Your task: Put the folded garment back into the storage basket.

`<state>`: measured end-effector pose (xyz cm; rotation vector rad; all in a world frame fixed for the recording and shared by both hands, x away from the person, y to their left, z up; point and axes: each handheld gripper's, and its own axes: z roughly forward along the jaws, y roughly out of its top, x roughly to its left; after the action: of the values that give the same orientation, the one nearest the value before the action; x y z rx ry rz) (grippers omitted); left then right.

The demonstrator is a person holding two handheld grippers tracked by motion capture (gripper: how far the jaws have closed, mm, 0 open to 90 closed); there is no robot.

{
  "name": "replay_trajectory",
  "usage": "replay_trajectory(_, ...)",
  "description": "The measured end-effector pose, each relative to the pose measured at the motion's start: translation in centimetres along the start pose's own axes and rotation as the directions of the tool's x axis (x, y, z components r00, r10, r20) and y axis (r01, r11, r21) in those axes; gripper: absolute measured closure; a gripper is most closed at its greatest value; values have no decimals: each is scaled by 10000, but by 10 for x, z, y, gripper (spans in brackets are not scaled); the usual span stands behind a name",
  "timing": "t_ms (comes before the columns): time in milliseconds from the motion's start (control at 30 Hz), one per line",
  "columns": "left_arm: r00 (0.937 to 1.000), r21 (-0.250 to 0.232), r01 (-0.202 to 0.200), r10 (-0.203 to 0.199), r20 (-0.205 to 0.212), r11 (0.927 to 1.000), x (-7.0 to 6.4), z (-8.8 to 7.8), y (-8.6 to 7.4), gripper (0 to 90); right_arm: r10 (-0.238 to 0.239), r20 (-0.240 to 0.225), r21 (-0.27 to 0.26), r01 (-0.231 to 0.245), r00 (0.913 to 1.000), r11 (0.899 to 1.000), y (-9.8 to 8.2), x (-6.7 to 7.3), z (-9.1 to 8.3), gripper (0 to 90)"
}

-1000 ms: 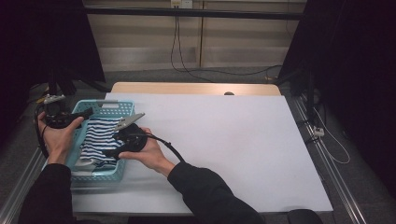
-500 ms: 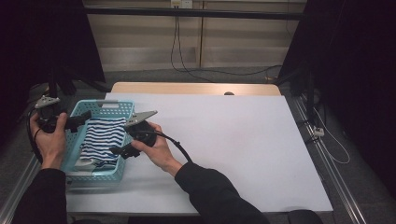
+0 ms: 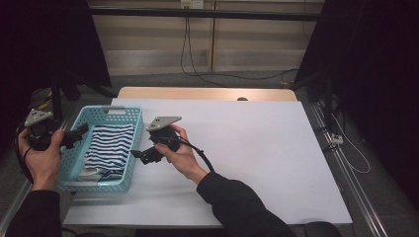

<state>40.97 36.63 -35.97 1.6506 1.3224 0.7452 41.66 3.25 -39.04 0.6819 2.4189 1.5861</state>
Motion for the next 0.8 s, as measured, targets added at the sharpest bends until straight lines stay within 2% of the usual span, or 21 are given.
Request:
replay_trajectory(67, 10000, -87, 59, -60, -77, 9999, -3, -4, -1, 41, -23, 169, -42, 23, 9999, 10000, -2, 0, -3, 48)
replay_trajectory(167, 9997, -174, 82, -78, 216, 9998, -7, -10, -3, 41, 40, 360, -114, -36, 9993, 9999, -6, -1, -10, 48)
replay_trajectory(233, 9995, -364, 288, -283, 149, 9989, -9, -16, -5, 41, 8, 492, -111, -3, 9988, 9999, -8, -1, -15, 47)
replay_trajectory(300, 9989, -395, 398, -388, 259, 9984, -10, -20, -7, 42, 84, 558, -194, -74, 9984, 9998, -9, -2, -19, 45)
replay_trajectory(433, 9986, -450, 254, -233, 474, 9987, -15, -33, -9, 42, 37, 709, -360, -11, 9975, 9994, -12, -3, -31, 47)
replay_trajectory(500, 9980, -549, 330, -298, 565, 9979, -18, -40, -11, 42, 26, 770, -520, 15, 9970, 9986, -14, -4, -37, 46)
replay_trajectory(600, 9988, -564, 274, -250, 423, 9980, -23, -45, -16, 42, -61, 951, -604, 119, 9954, 9981, -19, -3, -48, 46)
replay_trajectory(800, 9983, -607, 42, -6, 590, 9981, -39, -55, -24, 41, 270, 1039, -775, -190, 9942, 9968, -30, -7, -64, 44)
